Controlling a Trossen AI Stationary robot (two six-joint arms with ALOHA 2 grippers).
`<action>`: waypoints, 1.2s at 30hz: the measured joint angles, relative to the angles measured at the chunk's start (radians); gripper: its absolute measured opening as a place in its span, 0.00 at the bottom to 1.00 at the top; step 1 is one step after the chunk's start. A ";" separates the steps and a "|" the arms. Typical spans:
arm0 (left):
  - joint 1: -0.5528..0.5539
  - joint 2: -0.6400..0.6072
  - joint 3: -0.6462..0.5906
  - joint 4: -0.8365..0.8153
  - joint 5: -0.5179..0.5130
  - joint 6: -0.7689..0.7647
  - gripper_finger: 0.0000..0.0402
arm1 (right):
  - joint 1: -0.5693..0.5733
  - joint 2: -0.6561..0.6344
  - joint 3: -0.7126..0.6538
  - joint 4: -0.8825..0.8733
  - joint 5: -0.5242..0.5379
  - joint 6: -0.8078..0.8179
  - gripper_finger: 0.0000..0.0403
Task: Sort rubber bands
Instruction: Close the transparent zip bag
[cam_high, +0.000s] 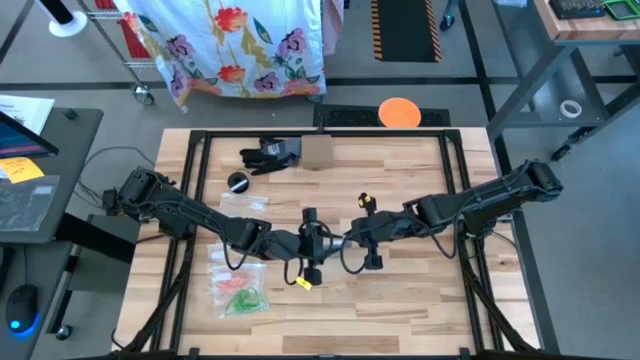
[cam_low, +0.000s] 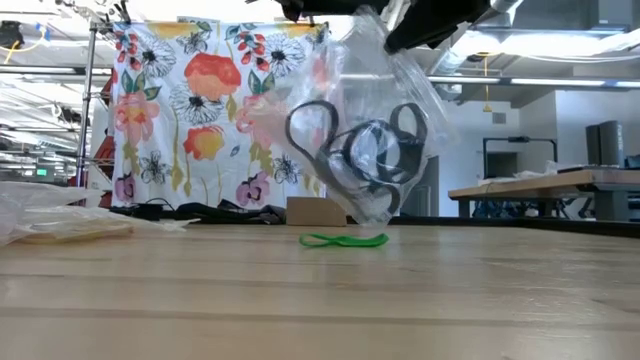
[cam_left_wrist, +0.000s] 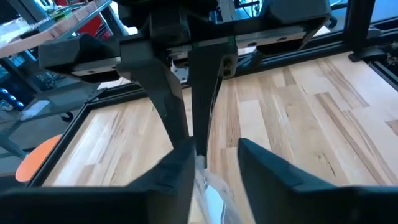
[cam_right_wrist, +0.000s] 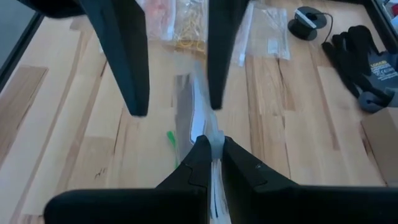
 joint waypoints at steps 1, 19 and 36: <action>0.000 0.000 0.000 0.001 -0.001 0.003 0.27 | 0.000 0.000 0.000 0.001 0.000 0.000 0.04; -0.017 -0.002 0.000 -0.007 -0.061 0.014 0.00 | 0.000 0.000 0.001 -0.018 0.000 0.003 0.04; -0.056 -0.038 0.001 -0.012 -0.072 0.016 0.00 | -0.006 0.000 -0.006 -0.129 0.008 0.015 0.04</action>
